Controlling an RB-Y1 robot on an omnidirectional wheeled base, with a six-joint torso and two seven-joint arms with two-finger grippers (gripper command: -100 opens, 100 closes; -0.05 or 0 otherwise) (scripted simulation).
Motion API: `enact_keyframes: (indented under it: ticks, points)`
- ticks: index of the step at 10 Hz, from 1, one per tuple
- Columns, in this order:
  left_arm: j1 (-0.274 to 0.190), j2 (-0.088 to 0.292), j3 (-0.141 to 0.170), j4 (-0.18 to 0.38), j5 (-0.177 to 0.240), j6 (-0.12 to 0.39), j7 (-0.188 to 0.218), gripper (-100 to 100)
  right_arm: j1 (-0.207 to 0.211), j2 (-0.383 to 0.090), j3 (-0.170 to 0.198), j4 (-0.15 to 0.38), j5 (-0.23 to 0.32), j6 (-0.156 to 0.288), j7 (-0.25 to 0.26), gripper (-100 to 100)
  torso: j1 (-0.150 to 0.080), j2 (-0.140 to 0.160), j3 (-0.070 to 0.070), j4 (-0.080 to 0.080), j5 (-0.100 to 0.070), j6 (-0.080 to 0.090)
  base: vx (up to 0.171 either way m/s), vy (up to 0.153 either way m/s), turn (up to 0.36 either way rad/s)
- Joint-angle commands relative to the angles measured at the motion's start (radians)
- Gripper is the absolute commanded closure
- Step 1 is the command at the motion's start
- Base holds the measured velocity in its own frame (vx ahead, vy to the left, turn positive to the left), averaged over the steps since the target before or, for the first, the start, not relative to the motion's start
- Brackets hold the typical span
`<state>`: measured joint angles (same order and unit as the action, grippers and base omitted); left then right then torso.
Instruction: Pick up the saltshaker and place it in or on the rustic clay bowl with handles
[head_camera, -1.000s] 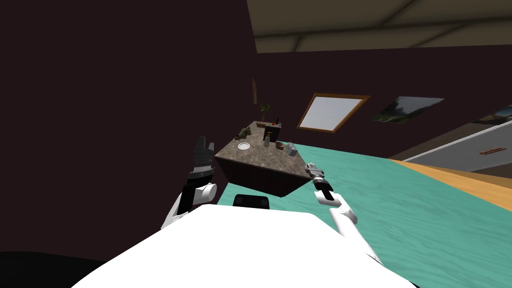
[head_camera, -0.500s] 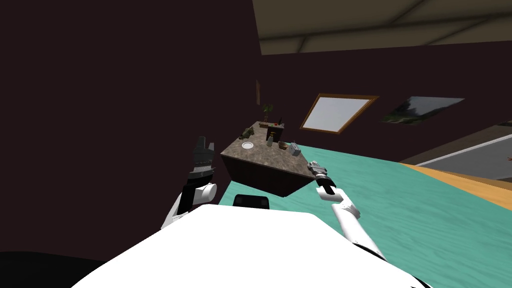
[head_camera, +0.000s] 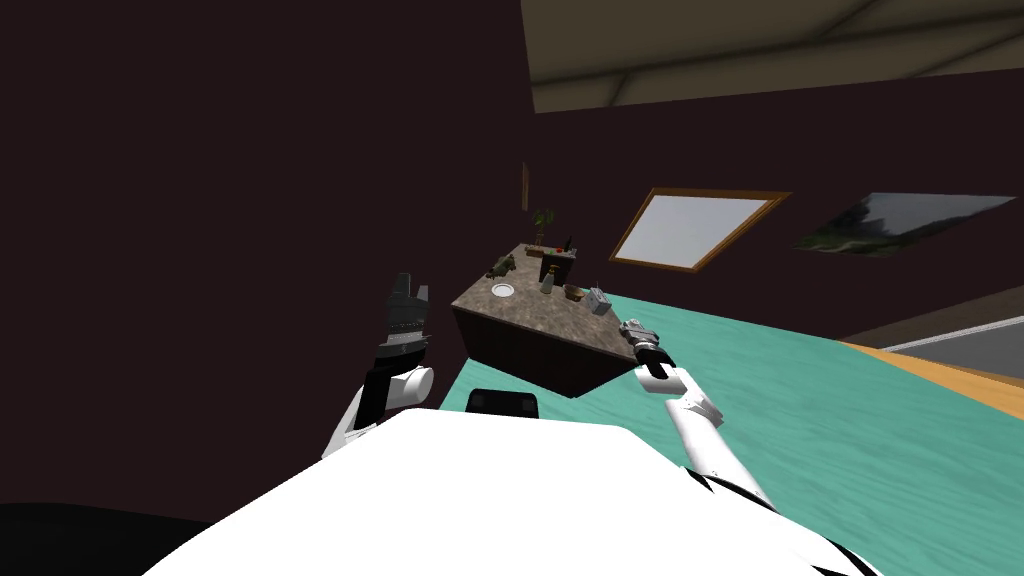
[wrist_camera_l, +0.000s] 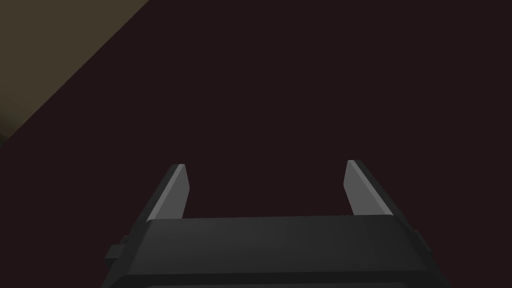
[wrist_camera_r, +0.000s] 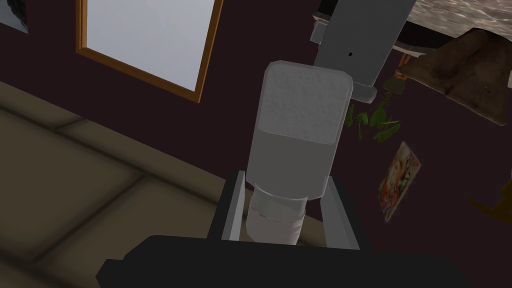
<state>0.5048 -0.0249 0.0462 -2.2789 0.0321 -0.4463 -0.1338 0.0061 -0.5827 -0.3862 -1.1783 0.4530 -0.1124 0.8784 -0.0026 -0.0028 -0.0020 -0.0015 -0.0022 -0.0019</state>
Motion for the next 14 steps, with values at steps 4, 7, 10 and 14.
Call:
enact_keyframes:
  ticks: [4, 7, 10, 14]
  points:
    - [0.0, 0.0, 0.0, 0.0, 0.0, 0.0, 0.0, 0, -0.017, -0.033, 0.013, -0.02, 0.062, 0.113, -0.103, 100, -0.001, 0.0, 0.0, 0.0, 0.0, -0.001, -0.018, 0.015, 0.11]
    - [0.0, 0.0, 0.0, 0.0, 0.0, 0.0, 0.0, 0, -0.038, -0.054, 0.027, -0.029, 0.128, 0.198, -0.188, 100, -0.002, -0.001, -0.001, 0.0, -0.001, 0.0, -0.01, 0.002, 0.157]
    - [0.0, 0.0, 0.0, 0.0, 0.0, 0.0, 0.0, 0, -0.048, -0.062, 0.036, -0.031, 0.164, 0.247, -0.238, 100, -0.003, -0.002, -0.001, 0.0, -0.001, -0.001, -0.005, -0.011, 0.13]
    - [0.0, 0.0, 0.0, 0.0, 0.0, 0.0, 0.0, 0, -0.068, -0.077, 0.055, -0.029, 0.238, 0.33, -0.332, 100, -0.004, -0.002, -0.001, 0.0, -0.001, -0.001, -0.002, -0.027, 0.163]
